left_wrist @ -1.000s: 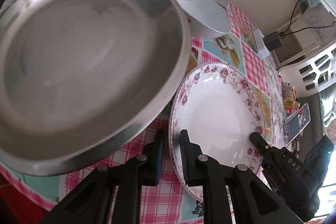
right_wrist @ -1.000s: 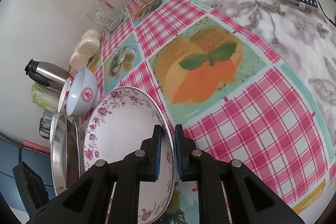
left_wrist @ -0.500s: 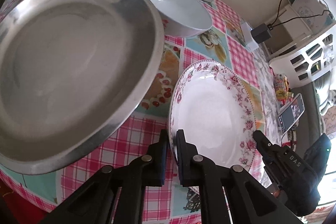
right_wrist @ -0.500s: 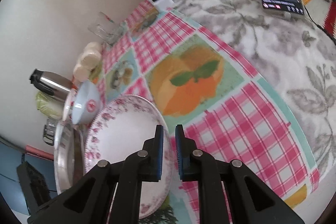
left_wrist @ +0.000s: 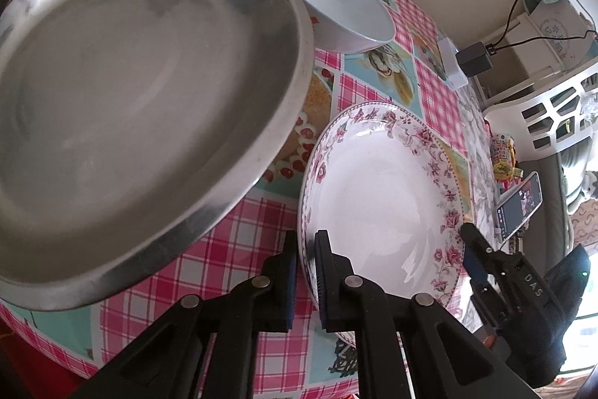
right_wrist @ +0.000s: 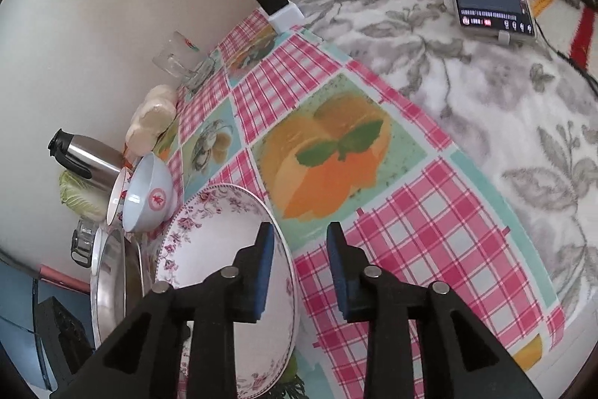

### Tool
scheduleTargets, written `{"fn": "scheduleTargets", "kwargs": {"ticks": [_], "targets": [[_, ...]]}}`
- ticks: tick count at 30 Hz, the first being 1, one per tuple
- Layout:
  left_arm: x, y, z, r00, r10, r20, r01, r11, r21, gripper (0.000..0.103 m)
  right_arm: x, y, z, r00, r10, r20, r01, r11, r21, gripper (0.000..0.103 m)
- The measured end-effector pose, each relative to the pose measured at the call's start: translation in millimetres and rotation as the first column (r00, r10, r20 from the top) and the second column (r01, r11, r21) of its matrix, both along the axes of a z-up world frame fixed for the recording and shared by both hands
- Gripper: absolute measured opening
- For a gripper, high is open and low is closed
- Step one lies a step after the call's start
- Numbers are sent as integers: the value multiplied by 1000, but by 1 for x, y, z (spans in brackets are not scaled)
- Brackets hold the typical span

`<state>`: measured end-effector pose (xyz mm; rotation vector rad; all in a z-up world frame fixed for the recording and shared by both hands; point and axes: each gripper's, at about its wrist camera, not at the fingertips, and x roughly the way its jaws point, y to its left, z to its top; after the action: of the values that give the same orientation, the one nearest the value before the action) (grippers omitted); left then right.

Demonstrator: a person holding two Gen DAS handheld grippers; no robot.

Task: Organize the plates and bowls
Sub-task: 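Lift the floral plate upright with the right gripper toward the steel basin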

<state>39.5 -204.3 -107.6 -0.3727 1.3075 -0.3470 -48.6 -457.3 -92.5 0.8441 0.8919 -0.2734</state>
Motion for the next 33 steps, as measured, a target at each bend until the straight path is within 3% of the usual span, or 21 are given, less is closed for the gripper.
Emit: {"fn": "scheduleTargets", "kwargs": {"ticks": [8,11,13,15,20,33], "targets": [[0,0,-1,1000,-1,0,1,1000,0,10,11,15,-12,998,65,-9,-64,997,45,30],[0,1,-2,1000,3,0,-3,1000,2,12,17,24,-11,995,95,-25,-95,995,-2,29],[0,2,-2,1000,6,0,-6,1000,1,12,17,25,-10,995,89,-43,-90,996,-22,14],[0,1,-2,1000,1,1,-1,1000,4,13,16,22,-12,996,77,-44,-78,997,-15,12],[-3,-6,3,999,-37,30,36,998,47,11,14,22,-10,995,89,-46,-91,995,-28,12],[-6,-17,17,992,-89,84,85,995,42,12,3,14,7,998,62,-31,-63,997,-54,9]]}}
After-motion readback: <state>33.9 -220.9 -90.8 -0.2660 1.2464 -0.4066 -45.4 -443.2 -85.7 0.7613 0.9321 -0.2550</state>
